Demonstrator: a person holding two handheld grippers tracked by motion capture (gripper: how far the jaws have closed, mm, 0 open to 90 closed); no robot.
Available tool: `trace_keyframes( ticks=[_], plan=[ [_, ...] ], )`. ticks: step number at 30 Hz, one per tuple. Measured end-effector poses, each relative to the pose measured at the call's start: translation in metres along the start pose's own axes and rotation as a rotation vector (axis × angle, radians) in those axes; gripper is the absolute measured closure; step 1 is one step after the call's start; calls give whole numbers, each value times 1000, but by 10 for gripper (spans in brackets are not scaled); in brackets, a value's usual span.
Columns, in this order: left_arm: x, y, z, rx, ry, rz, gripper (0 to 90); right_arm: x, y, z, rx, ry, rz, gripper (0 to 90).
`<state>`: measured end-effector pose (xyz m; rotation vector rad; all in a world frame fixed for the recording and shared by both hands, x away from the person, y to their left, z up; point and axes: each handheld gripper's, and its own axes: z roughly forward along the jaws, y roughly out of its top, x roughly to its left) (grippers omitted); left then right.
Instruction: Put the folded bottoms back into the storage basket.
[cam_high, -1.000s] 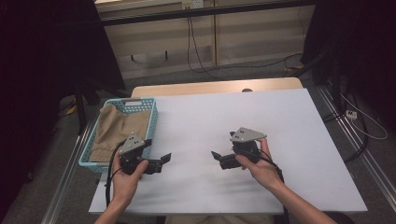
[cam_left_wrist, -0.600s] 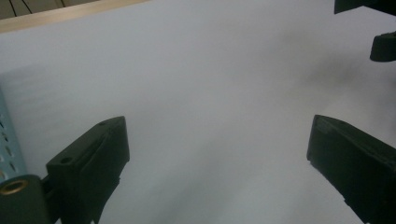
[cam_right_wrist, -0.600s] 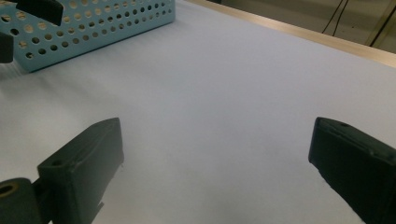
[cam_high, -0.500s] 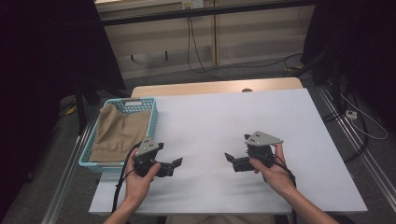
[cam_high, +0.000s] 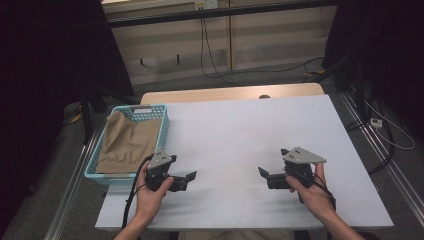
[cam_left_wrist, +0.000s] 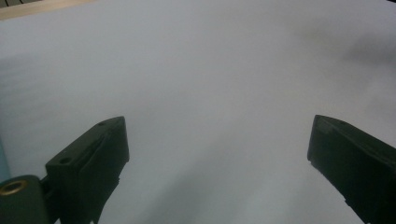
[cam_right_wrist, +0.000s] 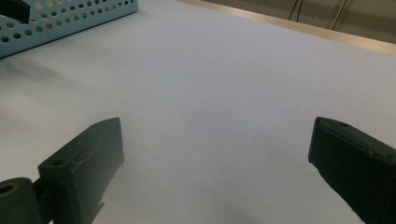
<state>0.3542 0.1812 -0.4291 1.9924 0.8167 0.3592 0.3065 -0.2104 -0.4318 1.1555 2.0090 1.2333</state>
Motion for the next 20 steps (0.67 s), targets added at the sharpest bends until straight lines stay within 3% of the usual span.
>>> trace_keyframes(
  ticks=[6, 9, 15, 20],
  plan=[
    [-5, -3, -2, 0, -14, -1, 56, -9, -18, -13, 12, -39, 21, 33],
    [-8, -5, -2, 8, 2, 23, 56, -11, -24, -17, 5, -37, 37, 32],
    [-10, -8, -2, 6, -9, 19, 56, -10, -29, -21, 0, -49, 34, 26],
    [-11, -8, 1, 5, 14, 26, 56, -9, -26, -19, -22, -54, 46, 24]
  ],
)
